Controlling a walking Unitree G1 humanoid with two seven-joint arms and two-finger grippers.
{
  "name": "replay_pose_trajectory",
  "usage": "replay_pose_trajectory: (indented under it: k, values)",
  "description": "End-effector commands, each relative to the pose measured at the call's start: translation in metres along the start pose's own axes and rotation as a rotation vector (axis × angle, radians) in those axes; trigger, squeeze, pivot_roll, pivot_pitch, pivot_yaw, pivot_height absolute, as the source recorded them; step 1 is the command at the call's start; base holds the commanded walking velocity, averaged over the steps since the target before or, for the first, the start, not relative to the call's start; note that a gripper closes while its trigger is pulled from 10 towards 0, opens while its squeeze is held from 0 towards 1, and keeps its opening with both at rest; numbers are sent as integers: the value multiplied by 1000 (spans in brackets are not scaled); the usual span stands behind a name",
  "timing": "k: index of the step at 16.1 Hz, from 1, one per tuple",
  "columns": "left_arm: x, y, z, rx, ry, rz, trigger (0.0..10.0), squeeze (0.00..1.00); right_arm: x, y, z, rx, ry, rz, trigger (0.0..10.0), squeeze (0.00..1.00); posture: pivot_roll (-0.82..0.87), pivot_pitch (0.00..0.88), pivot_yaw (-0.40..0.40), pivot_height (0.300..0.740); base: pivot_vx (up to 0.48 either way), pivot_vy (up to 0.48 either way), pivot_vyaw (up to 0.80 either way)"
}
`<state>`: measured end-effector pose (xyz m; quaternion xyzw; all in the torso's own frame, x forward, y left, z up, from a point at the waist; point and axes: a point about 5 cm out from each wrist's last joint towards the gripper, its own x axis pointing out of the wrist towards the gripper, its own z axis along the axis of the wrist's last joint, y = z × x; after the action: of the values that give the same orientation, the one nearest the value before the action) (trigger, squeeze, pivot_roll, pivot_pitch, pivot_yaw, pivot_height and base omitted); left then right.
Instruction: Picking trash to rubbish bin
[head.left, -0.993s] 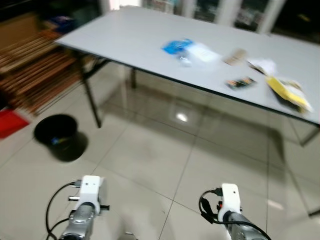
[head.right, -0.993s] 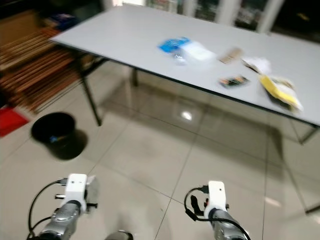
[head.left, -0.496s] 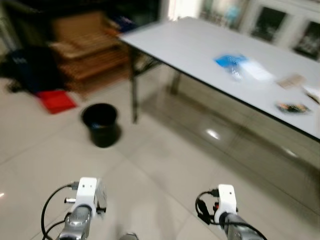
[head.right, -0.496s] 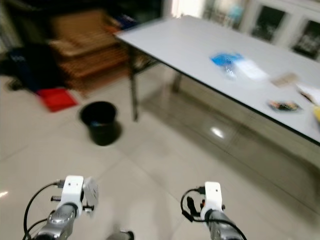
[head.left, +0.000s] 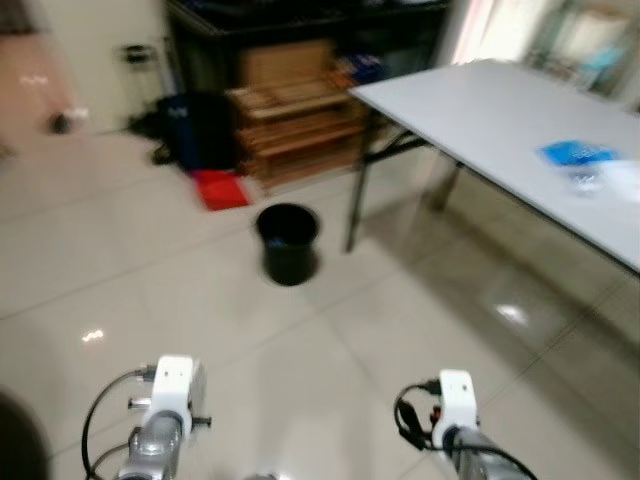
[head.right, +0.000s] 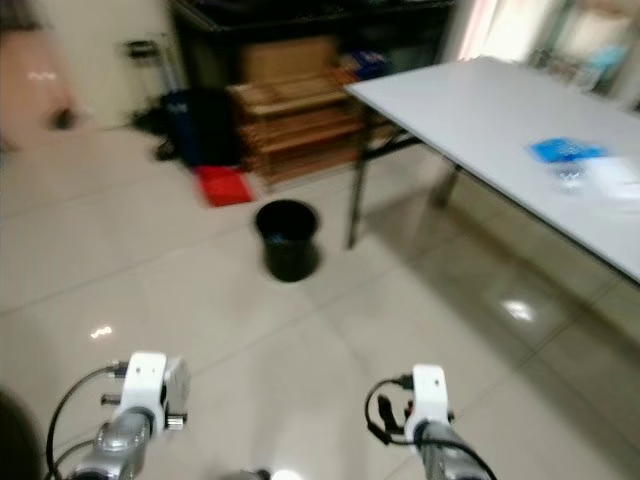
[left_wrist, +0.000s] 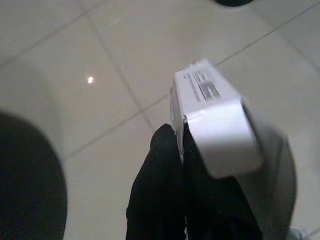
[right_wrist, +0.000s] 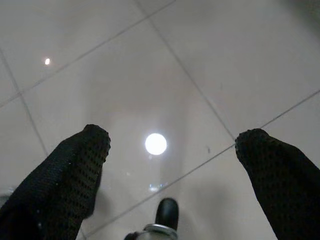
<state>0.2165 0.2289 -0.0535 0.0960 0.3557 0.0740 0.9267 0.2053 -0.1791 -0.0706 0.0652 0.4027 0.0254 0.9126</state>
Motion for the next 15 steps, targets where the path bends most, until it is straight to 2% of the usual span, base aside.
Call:
replay_pose_trajectory:
  k: [1, 4, 15]
  values:
    - [0, 1, 1, -5, 1, 7, 10000, 0, 1, 0, 5, 11, -22, -1, 10000, 0, -2, 35, -64, 740, 0, 0, 0]
    - [1, 0, 2, 8, 3, 9, 10000, 0, 1, 1, 8, 46, -38, 2, 10000, 0, -3, 53, -67, 740, 0, 0, 0]
    - [2, 2, 3, -7, 9, 28, 10000, 0, 1, -1, 7, 29, -30, -7, 10000, 0, 0, 70, -75, 740, 467, 0, 0]
